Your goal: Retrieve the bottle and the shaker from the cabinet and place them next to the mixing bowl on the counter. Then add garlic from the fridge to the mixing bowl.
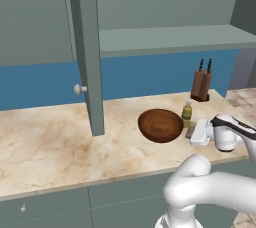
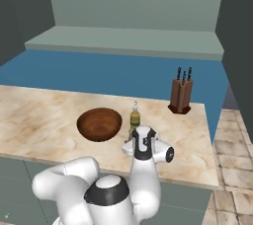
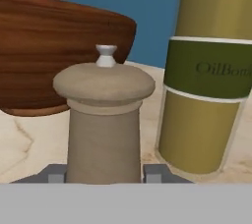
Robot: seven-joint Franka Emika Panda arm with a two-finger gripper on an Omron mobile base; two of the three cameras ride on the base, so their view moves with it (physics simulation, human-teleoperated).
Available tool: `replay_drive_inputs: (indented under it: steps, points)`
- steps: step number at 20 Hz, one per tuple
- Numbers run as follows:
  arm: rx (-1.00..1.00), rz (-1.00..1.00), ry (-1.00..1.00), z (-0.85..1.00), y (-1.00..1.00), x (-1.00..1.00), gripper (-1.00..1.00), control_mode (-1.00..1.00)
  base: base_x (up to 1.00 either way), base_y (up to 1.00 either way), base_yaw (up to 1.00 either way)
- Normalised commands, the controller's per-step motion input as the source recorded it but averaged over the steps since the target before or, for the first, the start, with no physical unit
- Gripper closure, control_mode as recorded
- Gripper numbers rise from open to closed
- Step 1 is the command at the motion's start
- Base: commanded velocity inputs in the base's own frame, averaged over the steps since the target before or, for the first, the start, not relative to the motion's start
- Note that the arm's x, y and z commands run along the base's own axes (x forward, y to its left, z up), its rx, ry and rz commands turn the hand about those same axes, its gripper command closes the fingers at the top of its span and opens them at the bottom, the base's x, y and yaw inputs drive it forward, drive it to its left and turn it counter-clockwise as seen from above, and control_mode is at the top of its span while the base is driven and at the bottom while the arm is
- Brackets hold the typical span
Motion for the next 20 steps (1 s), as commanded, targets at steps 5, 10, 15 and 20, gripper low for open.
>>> replay_drive_inputs:
  steps: [5,10,15,20]
  points:
    - [0.04,0.00,-0.15,-0.36,0.34,-0.01,1.00,-1.00,0.00,0.00,0.00]
    - [0.08,0.00,-0.19,-0.31,0.09,-0.04,1.00,-1.00,0.00,0.00,0.00]
    - [0.09,0.00,-0.14,-0.33,0.25,-0.10,-1.00,-1.00,0.00,0.00,0.00]
    - [0.01,0.00,0.14,-0.14,0.12,-0.19,-1.00,-1.00,0.00,0.00,0.00]
